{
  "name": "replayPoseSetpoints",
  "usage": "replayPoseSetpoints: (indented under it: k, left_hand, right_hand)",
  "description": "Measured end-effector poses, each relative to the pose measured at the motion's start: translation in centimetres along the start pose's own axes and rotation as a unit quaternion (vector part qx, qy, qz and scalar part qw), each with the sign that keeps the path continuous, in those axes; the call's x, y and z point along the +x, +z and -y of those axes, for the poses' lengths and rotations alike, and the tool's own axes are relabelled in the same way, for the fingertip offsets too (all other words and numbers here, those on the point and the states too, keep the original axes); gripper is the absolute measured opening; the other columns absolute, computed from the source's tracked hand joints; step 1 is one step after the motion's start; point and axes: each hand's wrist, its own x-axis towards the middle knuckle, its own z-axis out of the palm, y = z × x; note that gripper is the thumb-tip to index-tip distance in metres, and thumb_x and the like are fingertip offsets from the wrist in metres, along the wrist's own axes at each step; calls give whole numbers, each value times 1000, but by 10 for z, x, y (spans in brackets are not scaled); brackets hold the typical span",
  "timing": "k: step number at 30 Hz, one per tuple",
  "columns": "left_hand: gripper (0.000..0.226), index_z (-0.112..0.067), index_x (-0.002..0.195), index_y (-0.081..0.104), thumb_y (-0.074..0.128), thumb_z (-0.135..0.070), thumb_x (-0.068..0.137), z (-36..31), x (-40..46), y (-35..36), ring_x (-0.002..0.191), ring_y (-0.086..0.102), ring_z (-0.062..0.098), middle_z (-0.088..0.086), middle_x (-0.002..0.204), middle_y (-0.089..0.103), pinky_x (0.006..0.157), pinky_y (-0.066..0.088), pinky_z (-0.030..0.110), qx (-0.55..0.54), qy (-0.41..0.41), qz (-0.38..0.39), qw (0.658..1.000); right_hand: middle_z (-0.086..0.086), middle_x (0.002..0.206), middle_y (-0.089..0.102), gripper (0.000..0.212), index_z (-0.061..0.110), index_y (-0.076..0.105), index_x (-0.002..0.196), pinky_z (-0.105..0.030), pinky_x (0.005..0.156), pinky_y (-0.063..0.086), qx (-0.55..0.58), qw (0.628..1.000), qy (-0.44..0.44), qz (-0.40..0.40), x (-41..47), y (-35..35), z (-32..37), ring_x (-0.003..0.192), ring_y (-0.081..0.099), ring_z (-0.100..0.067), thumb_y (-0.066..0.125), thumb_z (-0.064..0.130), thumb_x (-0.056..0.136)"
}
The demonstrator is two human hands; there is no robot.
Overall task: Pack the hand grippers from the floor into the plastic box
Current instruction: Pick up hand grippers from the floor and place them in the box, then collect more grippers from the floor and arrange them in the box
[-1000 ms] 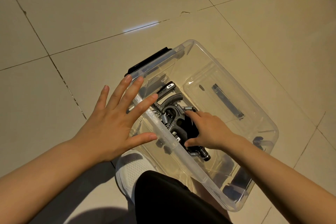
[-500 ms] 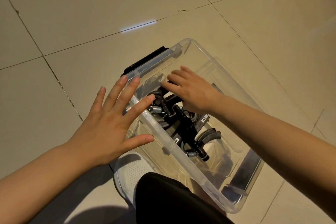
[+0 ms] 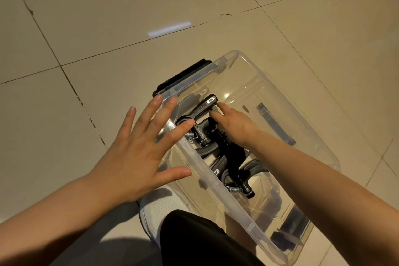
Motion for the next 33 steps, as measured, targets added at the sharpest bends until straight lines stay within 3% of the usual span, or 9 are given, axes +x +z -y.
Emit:
replayPoseSetpoints:
  k: [3, 8, 13, 16, 18, 21, 25, 28, 33]
  left_hand:
    - [79, -27, 148, 19, 22, -74, 85, 1, 0, 0, 144, 3, 32, 13, 157, 7, 106, 19, 63, 2, 7, -4, 1000]
    - [78, -26, 148, 21, 23, -73, 86, 2, 0, 0, 143, 3, 32, 14, 156, 8, 106, 21, 64, -5, 11, -5, 1000]
    - [76, -27, 149, 19, 23, -72, 87, 5, -2, 0, 143, 4, 34, 15, 156, 7, 105, 23, 65, -7, 26, -19, 999]
    - [74, -28, 148, 19, 24, -70, 88, 6, -4, -3, 143, 3, 32, 14, 156, 6, 106, 22, 64, -17, 36, -17, 999]
    - [66, -29, 146, 27, 25, -65, 91, 12, -5, -10, 144, 6, 29, 13, 156, 12, 109, 19, 59, -33, 54, -16, 998]
    - [50, -21, 131, 54, 38, -50, 93, 41, -20, -41, 135, 34, 27, 12, 146, 39, 108, 30, 48, -22, 74, -33, 996]
    - [41, -18, 113, 65, 43, -44, 90, 59, -73, -125, 107, 59, 26, 5, 123, 60, 82, 50, 39, -36, -80, -81, 993]
    - [31, -25, 112, 65, 50, -43, 92, 34, -120, -198, 79, 57, 2, -10, 106, 65, 73, 44, 22, -59, -177, -147, 971]
    - [32, -40, 116, 55, 45, -52, 87, -35, -189, -297, 85, 47, -15, -28, 97, 51, 77, 39, 12, -48, -176, -102, 978]
  right_hand:
    - [-21, 143, 31, 43, 9, 41, 134, -39, 79, 48, -6, 999, -26, -34, 2, 4, -4, 103, 54, -37, 47, 3, 91]
    - [-22, 148, 29, 55, 10, 41, 138, -39, 86, 48, 18, 998, -27, -58, 0, 15, -9, 115, 53, -38, 52, -3, 86]
    - [-28, 131, 49, 50, 6, 52, 128, -40, 71, 54, 31, 995, -31, -92, 0, 23, -12, 100, 62, -39, 62, -3, 80]
    - [-23, 131, 51, 49, 9, 53, 128, -43, 76, 55, 38, 993, -29, -105, 1, 20, -11, 106, 59, -39, 64, 2, 81]
    - [-19, 125, 55, 40, 8, 56, 118, -46, 74, 55, 66, 988, -20, -140, -2, 7, -5, 102, 58, -39, 62, -1, 79]
    - [-16, 105, 61, 13, 4, 59, 90, -33, 54, 48, 93, 974, -13, -205, -22, -32, 10, 79, 61, -34, 53, -1, 80]
    - [-10, 98, 64, 11, 9, 62, 88, -31, 45, 48, 85, 965, -58, -241, -79, -82, 27, 66, 60, -26, 57, 1, 81]
    - [-7, 94, 66, 26, 12, 64, 90, -28, 48, 44, 86, 966, -56, -237, -113, -121, 47, 64, 60, -24, 64, -9, 74]
    - [0, 98, 68, 22, 16, 67, 96, -29, 62, 47, 108, 956, -101, -253, -177, -194, 112, 78, 57, -15, 54, 2, 85]
